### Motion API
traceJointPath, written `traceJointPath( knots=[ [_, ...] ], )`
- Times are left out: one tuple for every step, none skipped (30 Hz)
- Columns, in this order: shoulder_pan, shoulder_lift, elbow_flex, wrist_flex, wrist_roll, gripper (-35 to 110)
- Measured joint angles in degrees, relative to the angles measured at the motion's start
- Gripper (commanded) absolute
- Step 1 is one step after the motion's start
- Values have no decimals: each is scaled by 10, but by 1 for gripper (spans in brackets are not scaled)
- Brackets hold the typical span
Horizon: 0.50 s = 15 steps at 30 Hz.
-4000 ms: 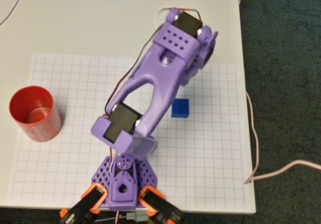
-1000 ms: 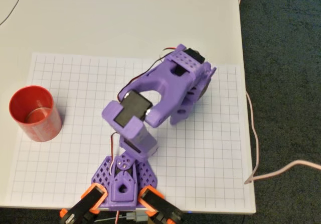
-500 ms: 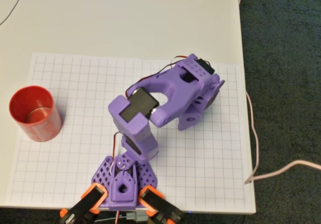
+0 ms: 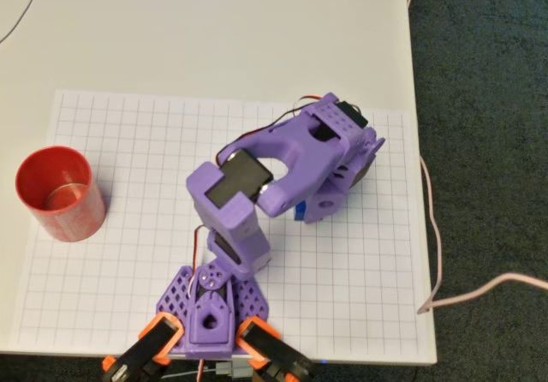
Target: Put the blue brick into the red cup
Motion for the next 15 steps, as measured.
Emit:
traceJointPath(
  knots=[
    [0,-1,-11,-4,23,0],
    [-1,-1,-26,-11,53,0],
    [-6,0,-48,-11,81,0],
    [-14,0,-75,-11,110,0],
    [-24,0,-104,-10,140,0],
    [-31,0,-135,-10,172,0],
    [-34,0,-169,-10,203,0],
    [-36,0,-201,-10,234,0],
    [-37,1,-232,-10,261,0],
    [-40,1,-264,-10,288,0],
    [-42,2,-294,-10,312,0],
    [-47,2,-320,-10,333,0],
    [-50,2,-345,-10,355,0],
    [-51,3,-367,-10,371,0],
    [-51,4,-385,-10,383,0]
  ],
)
